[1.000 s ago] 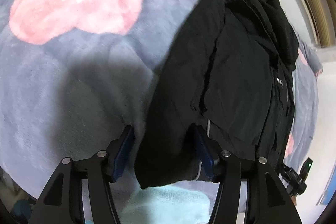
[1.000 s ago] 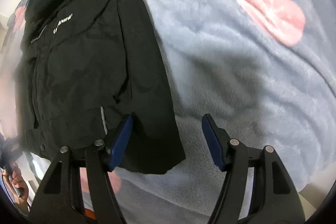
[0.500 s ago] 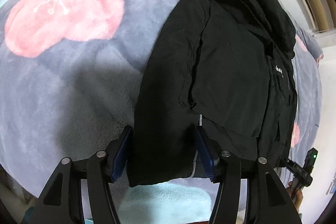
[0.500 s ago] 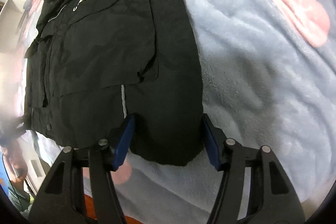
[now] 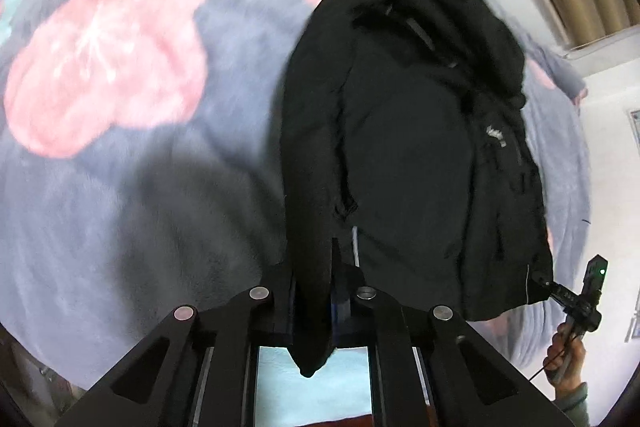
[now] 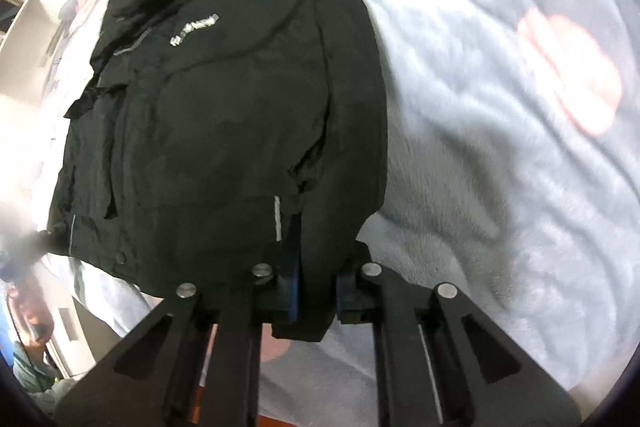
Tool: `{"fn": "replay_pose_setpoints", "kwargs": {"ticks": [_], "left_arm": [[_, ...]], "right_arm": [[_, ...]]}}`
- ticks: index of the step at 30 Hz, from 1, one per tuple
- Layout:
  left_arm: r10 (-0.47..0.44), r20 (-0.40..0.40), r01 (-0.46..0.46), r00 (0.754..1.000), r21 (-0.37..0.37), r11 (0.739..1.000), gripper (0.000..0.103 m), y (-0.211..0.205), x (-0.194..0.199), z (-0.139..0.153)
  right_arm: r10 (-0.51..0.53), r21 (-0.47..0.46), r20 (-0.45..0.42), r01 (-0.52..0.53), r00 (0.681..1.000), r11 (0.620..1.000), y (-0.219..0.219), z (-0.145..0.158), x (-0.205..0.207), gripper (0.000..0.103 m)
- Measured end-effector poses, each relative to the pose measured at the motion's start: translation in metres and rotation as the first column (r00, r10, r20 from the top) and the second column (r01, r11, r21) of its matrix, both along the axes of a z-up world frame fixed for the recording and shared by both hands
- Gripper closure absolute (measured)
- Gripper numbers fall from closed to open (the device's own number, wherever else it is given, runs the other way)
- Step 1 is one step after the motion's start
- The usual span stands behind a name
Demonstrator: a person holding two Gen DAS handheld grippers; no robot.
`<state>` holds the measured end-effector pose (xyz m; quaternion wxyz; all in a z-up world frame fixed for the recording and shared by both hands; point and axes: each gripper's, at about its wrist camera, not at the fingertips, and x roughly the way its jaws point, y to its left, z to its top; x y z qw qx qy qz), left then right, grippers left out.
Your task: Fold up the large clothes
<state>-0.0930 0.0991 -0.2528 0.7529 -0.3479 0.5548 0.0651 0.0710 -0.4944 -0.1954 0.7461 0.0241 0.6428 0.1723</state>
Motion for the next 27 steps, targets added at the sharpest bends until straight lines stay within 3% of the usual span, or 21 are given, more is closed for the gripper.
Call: {"fn": "replay_pose_setpoints", "kwargs": {"ticks": [6, 16, 19, 23, 27], "left_arm": [[-0.008, 0.112, 0.008, 0.994, 0.002, 1.000, 0.093, 0.001, 0.025, 0.042], [0.035, 0.285, -0.044, 0.958, 0.024, 0.999, 0.093, 0.036, 0.090, 0.118], [0.053, 0.321, -0.063, 0.946, 0.020, 0.998, 0.093, 0.053, 0.111, 0.133], [0.109, 0.327, -0.098, 0.939, -0.050, 0.994, 0.093, 0.078, 0.151, 0.141], [0.122, 0.323, -0.124, 0.939, -0.012, 0.992, 0.092, 0.100, 0.210, 0.143]], "right_arm": [[-0.034, 0.047, 0.058, 0.031, 0.998, 0.998, 0.012, 0.034, 0.013, 0.094], [-0.083, 0.106, 0.225, 0.061, 0.971, 0.993, 0.027, 0.100, 0.065, 0.095], [-0.088, 0.118, 0.264, 0.059, 0.961, 0.991, 0.034, 0.115, 0.092, 0.095], [-0.088, 0.130, 0.309, 0.049, 0.947, 0.990, 0.054, 0.133, 0.140, 0.095], [-0.069, 0.108, 0.351, 0.033, 0.934, 0.994, 0.084, 0.143, 0.199, 0.095]]}}
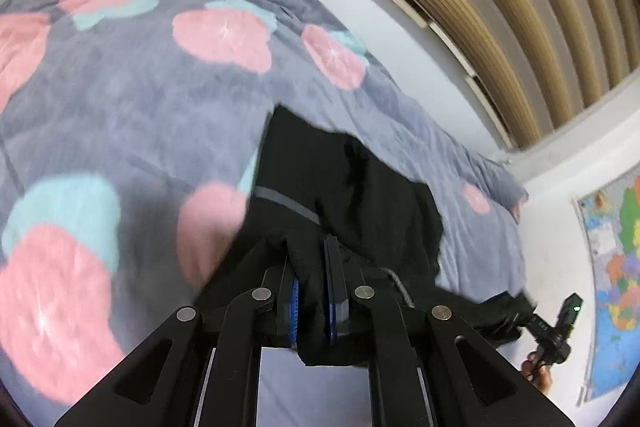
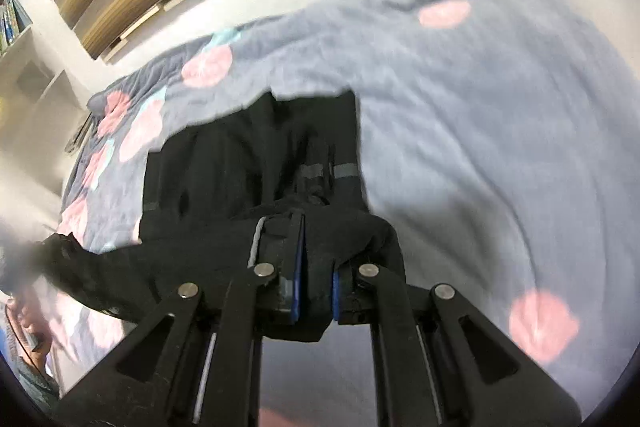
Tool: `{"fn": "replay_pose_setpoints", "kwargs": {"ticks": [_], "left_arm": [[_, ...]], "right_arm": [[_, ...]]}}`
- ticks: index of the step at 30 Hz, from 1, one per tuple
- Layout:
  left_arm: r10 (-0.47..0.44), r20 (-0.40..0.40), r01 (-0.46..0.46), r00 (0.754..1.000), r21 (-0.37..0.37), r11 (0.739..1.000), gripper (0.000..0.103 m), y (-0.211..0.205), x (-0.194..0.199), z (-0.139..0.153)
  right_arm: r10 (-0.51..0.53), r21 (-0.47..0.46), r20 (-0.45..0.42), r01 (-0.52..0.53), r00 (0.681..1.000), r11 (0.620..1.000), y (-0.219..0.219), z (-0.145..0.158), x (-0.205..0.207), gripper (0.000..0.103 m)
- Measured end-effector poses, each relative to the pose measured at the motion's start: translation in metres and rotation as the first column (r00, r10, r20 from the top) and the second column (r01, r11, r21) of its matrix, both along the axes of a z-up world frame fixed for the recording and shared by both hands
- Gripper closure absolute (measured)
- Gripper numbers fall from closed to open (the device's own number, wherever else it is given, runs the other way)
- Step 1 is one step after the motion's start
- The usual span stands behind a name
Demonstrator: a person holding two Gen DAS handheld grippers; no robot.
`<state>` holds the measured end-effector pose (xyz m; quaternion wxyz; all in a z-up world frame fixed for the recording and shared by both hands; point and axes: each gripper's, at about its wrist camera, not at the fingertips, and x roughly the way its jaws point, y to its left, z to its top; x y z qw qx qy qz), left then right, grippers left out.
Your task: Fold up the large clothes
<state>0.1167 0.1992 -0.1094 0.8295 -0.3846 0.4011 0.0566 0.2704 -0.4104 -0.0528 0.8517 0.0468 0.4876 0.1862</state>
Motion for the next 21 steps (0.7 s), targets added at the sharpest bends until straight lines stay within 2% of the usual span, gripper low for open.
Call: {"fn": "replay_pose_setpoints", "kwargs": {"ticks": [3, 6, 10, 13, 15, 18, 21], "left_arm": [[0.023, -0.021, -0.022, 1.000, 0.035, 0.999, 0.092, 0.011, 0.052, -0.010], [0.045, -0.077, -0.038, 0.996, 0.087, 0.995, 0.092, 0.021, 0.108, -0.033], [0.054, -0.217, -0.020, 0.975, 0.154, 0.988, 0.092, 0.026, 0.177, -0.091], [0.044, -0.297, 0.006, 0.954, 0.166, 0.986, 0.092, 0.024, 0.202, -0.129], [0.041, -0.324, 0.014, 0.945, 0.166, 0.986, 0.089, 0.024, 0.210, -0.148], [0.030, -0.353, 0.044, 0.935, 0.199, 0.979, 0.089, 0.020, 0.215, -0.159], [0.010, -0.363, 0.085, 0.932, 0.244, 0.966, 0.089, 0.015, 0.217, -0.155]], "right_arm": [[0.001, -0.017, -0.002, -0.001, 1.000, 1.000, 0.023, -0.010, 0.051, 0.095], [-0.014, -0.042, -0.036, 0.013, 0.999, 0.999, 0.044, -0.036, 0.103, 0.095], [-0.061, -0.084, -0.144, 0.050, 0.988, 0.995, 0.065, -0.095, 0.159, 0.094], [-0.083, -0.123, -0.218, 0.057, 0.972, 0.991, 0.076, -0.137, 0.182, 0.094], [-0.083, -0.148, -0.235, 0.049, 0.968, 0.988, 0.083, -0.155, 0.189, 0.094], [-0.072, -0.178, -0.225, 0.032, 0.972, 0.984, 0.090, -0.162, 0.191, 0.094], [-0.068, -0.170, -0.233, 0.028, 0.970, 0.985, 0.088, -0.161, 0.192, 0.093]]}}
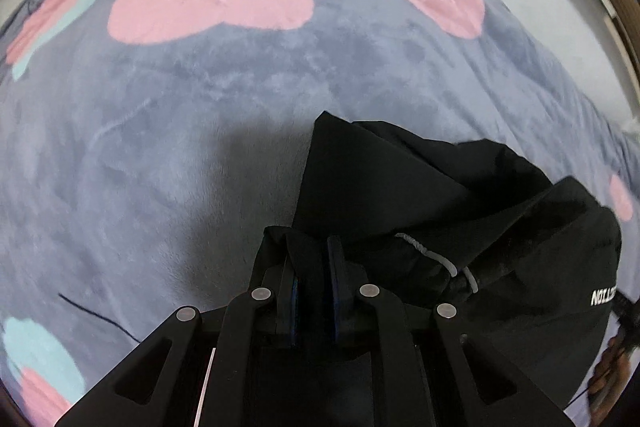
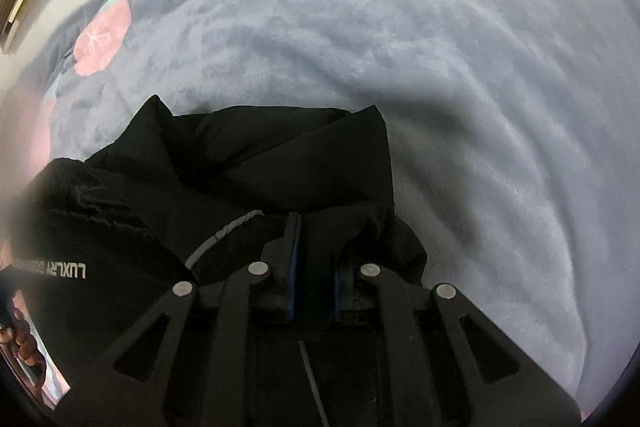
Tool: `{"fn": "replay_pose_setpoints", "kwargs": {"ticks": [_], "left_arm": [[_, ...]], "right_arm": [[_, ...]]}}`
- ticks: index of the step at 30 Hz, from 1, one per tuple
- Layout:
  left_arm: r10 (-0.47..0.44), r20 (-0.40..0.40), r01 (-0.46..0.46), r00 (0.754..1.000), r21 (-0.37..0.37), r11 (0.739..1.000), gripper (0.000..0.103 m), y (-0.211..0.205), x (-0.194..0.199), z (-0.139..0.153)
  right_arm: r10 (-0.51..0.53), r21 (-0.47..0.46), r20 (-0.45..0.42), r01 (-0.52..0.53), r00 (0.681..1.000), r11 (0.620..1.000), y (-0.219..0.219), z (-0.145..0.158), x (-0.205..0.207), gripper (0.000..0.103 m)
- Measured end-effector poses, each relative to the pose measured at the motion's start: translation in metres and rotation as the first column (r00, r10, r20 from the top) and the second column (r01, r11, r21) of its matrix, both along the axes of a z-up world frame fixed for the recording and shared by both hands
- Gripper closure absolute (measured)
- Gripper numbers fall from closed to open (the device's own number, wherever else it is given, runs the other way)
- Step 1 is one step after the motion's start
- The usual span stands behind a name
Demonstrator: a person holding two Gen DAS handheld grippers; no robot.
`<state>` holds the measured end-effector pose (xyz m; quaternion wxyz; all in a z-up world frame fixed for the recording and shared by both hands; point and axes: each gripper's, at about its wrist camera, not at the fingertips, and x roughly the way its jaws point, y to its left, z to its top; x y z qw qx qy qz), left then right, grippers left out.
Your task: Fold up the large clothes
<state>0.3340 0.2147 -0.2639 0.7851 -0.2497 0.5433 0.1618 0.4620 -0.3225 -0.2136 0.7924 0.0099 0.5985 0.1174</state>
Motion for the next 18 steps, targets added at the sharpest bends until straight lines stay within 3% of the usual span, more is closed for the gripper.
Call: {"fn": "replay_pose_setpoints", "kwargs": {"ticks": [4, 6, 10, 11, 13, 16, 18], "left_arm": [[-0.066, 0.051, 0.066, 0.996, 0.010, 0.998, 0.087, 0.004, -0.014, 0.029], [-0.098, 0.088, 0.101, 0.991, -0.029, 0.994, 0.083, 0.011, -0.022, 0.047], [-0.091, 0.199, 0.139, 0.976, -0.240, 0.961, 0.076, 0.043, -0.043, 0.079], [-0.075, 0.231, 0.151, 0.970, -0.330, 0.932, 0.074, 0.054, -0.050, 0.085], [-0.061, 0.261, 0.169, 0.964, -0.416, 0.893, 0.073, 0.065, -0.056, 0.093], [-0.118, 0.283, 0.236, 0.952, -0.430, 0.872, 0.070, 0.059, -0.067, 0.107], [-0.137, 0.293, 0.251, 0.946, -0.401, 0.881, 0.060, 0.057, -0.073, 0.116]], "right_arm": [[-0.019, 0.068, -0.026, 0.021, 0.999, 0.997, -0.018, 0.015, -0.001, 0.090], [-0.041, 0.118, -0.030, 0.044, 0.999, 0.992, -0.031, 0.028, -0.004, 0.088], [-0.074, 0.231, -0.057, 0.085, 0.996, 0.969, -0.053, 0.053, -0.009, 0.081], [-0.080, 0.271, -0.074, 0.098, 0.994, 0.958, -0.058, 0.059, -0.011, 0.079], [-0.084, 0.348, -0.099, 0.114, 0.992, 0.930, -0.066, 0.072, -0.017, 0.069], [-0.047, 0.403, -0.078, 0.075, 0.996, 0.912, -0.067, 0.096, -0.030, 0.052], [-0.023, 0.409, -0.048, 0.041, 0.999, 0.912, -0.067, 0.110, -0.041, 0.047]]}}
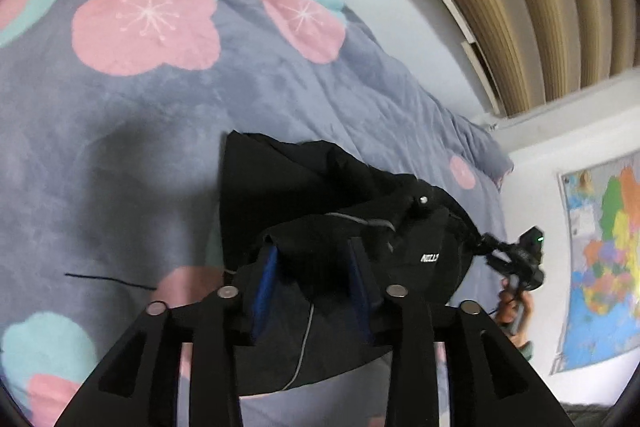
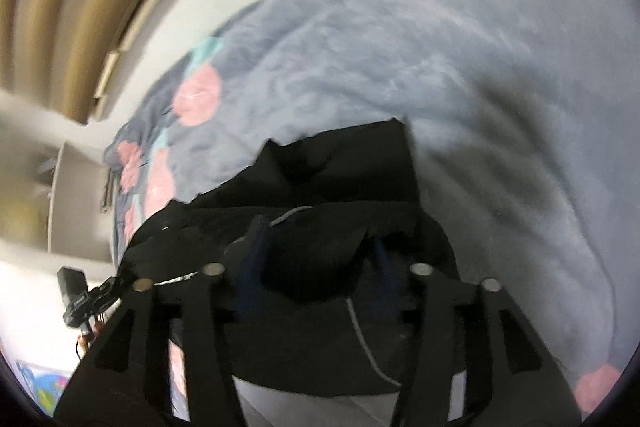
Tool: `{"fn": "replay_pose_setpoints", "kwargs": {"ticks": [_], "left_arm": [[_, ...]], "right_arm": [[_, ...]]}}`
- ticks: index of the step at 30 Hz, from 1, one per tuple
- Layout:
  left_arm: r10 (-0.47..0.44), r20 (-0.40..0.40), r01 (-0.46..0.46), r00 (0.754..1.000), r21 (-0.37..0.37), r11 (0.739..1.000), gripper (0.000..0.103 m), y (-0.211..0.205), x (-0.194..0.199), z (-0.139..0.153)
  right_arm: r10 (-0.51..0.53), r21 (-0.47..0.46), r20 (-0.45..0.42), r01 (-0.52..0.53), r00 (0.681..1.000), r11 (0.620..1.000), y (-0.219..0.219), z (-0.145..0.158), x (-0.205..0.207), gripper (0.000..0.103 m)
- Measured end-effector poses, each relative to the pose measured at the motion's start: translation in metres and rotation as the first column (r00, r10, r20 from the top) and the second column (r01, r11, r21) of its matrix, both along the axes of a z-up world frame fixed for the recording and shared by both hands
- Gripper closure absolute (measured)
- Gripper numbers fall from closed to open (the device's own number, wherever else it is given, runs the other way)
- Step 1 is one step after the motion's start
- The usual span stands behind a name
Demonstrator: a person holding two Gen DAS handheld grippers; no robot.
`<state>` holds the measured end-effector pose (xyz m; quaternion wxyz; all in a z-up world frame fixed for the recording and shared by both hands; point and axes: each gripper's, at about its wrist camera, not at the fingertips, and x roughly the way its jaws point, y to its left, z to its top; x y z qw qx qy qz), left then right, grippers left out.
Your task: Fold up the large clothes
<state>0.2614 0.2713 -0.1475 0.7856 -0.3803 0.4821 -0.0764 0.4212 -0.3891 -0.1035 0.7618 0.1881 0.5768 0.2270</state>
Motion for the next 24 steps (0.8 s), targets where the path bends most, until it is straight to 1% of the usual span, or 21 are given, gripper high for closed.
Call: {"fn": "replay_pose_setpoints", "kwargs": {"ticks": [1, 3, 4, 5, 6, 7, 8, 9, 10, 11, 12, 13, 14, 16, 18, 21, 24], "left_arm": [[-0.004, 0.029, 0.004, 1.000, -0.007, 1.000, 0.058, 0.001, -0.006, 0.007], [-0.002, 0.101, 0.011, 0.995, -0.093, 0.996, 0.056, 0.009, -0.015, 0.016], [0.017, 0.140, 0.002, 0.990, -0.132, 0.991, 0.052, 0.015, -0.023, 0.022], [0.037, 0.154, -0.018, 0.987, -0.122, 0.992, 0.034, 0.020, -0.028, 0.028], [0.065, 0.160, -0.053, 0.985, -0.078, 0.996, 0.022, 0.024, -0.032, 0.032], [0.088, 0.154, -0.086, 0.984, -0.023, 0.996, 0.022, 0.024, -0.034, 0.034], [0.093, 0.140, -0.098, 0.986, 0.028, 0.995, 0.022, 0.022, -0.033, 0.033], [0.082, 0.122, -0.089, 0.989, 0.061, 0.994, 0.022, 0.019, -0.029, 0.030], [0.066, 0.097, -0.077, 0.993, 0.115, 0.990, 0.022, 0.012, -0.022, 0.023], [0.060, 0.075, -0.072, 0.995, 0.170, 0.983, 0.022, 0.007, -0.015, 0.018], [0.054, 0.045, -0.063, 0.998, 0.238, 0.969, 0.022, 0.000, -0.006, 0.010], [0.045, 0.017, -0.048, 0.999, 0.288, 0.956, 0.022, -0.005, 0.002, 0.000], [0.028, 0.000, -0.026, 1.000, 0.311, 0.950, 0.023, -0.011, 0.012, -0.012], [-0.014, 0.000, 0.014, 1.000, 0.288, 0.958, 0.023, -0.014, 0.027, -0.035], [-0.030, -0.017, 0.034, 0.999, 0.268, 0.963, 0.023, -0.012, 0.037, -0.052], [-0.047, -0.047, 0.057, 0.998, 0.236, 0.970, 0.023, -0.006, 0.056, -0.078], [-0.061, -0.064, 0.074, 0.996, 0.231, 0.970, 0.023, -0.003, 0.069, -0.092]], "right_arm": [[0.009, -0.002, 0.007, -0.009, 1.000, 1.000, 0.001, 0.003, -0.003, 0.047], [0.018, -0.029, 0.027, -0.017, 0.999, 0.999, 0.001, 0.009, -0.009, 0.045], [0.016, -0.068, 0.050, -0.012, 0.999, 0.998, 0.001, 0.012, -0.012, 0.042], [0.014, -0.099, 0.069, -0.007, 0.998, 0.995, 0.000, 0.014, -0.014, 0.039], [0.013, -0.122, 0.093, -0.001, 0.996, 0.992, -0.001, 0.017, -0.015, 0.036], [0.016, -0.132, 0.115, 0.000, 0.993, 0.991, -0.001, 0.020, -0.017, 0.035], [0.023, -0.143, 0.137, -0.003, 0.990, 0.990, 0.000, 0.022, -0.018, 0.035], [0.037, -0.173, 0.162, -0.009, 0.986, 0.985, 0.003, 0.023, -0.018, 0.033], [0.053, -0.209, 0.179, -0.015, 0.982, 0.978, 0.007, 0.021, -0.017, 0.028], [0.070, -0.242, 0.194, -0.022, 0.978, 0.970, 0.010, 0.018, -0.015, 0.028], [0.092, -0.278, 0.209, -0.031, 0.974, 0.960, 0.015, 0.012, -0.012, 0.027], [0.114, -0.305, 0.218, -0.044, 0.969, 0.951, 0.019, 0.006, -0.008, 0.027], [0.139, -0.332, 0.224, -0.058, 0.965, 0.941, 0.024, -0.001, -0.004, 0.027], [0.181, -0.373, 0.224, -0.087, 0.958, 0.924, 0.032, -0.018, 0.006, 0.027], [0.217, -0.389, 0.219, -0.119, 0.951, 0.914, 0.040, -0.034, 0.020, 0.028], [0.235, -0.393, 0.203, -0.141, 0.950, 0.909, 0.045, -0.057, 0.044, 0.028], [0.239, -0.372, 0.170, -0.162, 0.956, 0.914, 0.046, -0.078, 0.066, 0.028]]}}
